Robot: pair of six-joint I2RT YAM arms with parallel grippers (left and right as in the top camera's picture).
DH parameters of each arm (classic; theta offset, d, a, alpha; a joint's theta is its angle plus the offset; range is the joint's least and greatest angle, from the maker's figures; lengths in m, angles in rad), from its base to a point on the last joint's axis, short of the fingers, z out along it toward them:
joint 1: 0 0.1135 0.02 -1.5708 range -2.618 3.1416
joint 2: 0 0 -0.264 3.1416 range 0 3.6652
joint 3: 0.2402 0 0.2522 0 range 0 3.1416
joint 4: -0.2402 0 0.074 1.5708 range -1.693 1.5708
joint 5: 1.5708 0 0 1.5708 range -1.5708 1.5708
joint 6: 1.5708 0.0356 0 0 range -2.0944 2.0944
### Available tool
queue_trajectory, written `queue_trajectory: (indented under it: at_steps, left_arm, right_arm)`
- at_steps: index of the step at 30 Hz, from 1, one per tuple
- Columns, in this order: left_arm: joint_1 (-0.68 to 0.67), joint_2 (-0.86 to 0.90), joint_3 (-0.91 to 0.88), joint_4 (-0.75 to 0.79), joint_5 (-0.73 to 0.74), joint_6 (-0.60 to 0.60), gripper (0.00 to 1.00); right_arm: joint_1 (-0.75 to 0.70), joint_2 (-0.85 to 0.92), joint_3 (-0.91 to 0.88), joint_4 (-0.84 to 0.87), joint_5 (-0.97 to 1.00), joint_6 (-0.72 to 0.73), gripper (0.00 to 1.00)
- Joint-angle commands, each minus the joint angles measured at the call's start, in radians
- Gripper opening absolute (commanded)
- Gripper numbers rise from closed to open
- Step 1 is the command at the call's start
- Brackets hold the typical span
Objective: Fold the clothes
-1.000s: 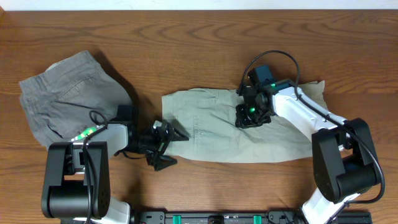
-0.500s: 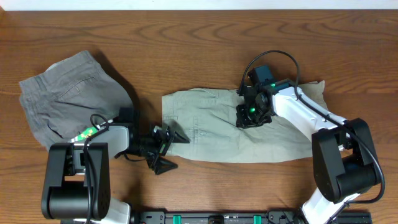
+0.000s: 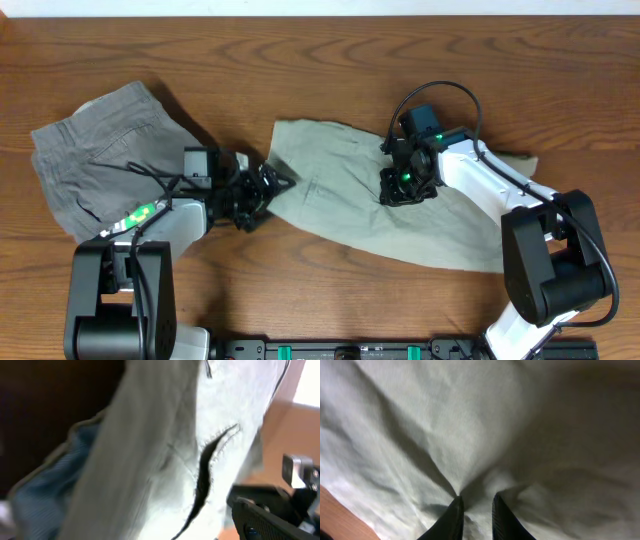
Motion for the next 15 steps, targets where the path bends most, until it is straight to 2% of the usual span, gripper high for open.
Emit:
queue_trajectory:
  at_steps: [1, 5, 15]
  left_arm:
    - [0.011, 0.089, -0.073, -0.044, -0.443, 0.071, 0.93]
    - [0.011, 0.089, -0.073, -0.095, -0.488, 0.085, 0.93]
    - [0.011, 0.090, -0.074, -0.058, -0.492, 0.098, 0.95]
  right_arm:
    - [0.011, 0.008, -0.005, -0.004, 0.002, -0.011, 0.19]
    - [0.012, 0.008, -0.005, -0.005, 0.002, -0.011, 0.19]
    - [0.012, 0.008, -0.005, -0.004, 0.002, -0.011, 0.18]
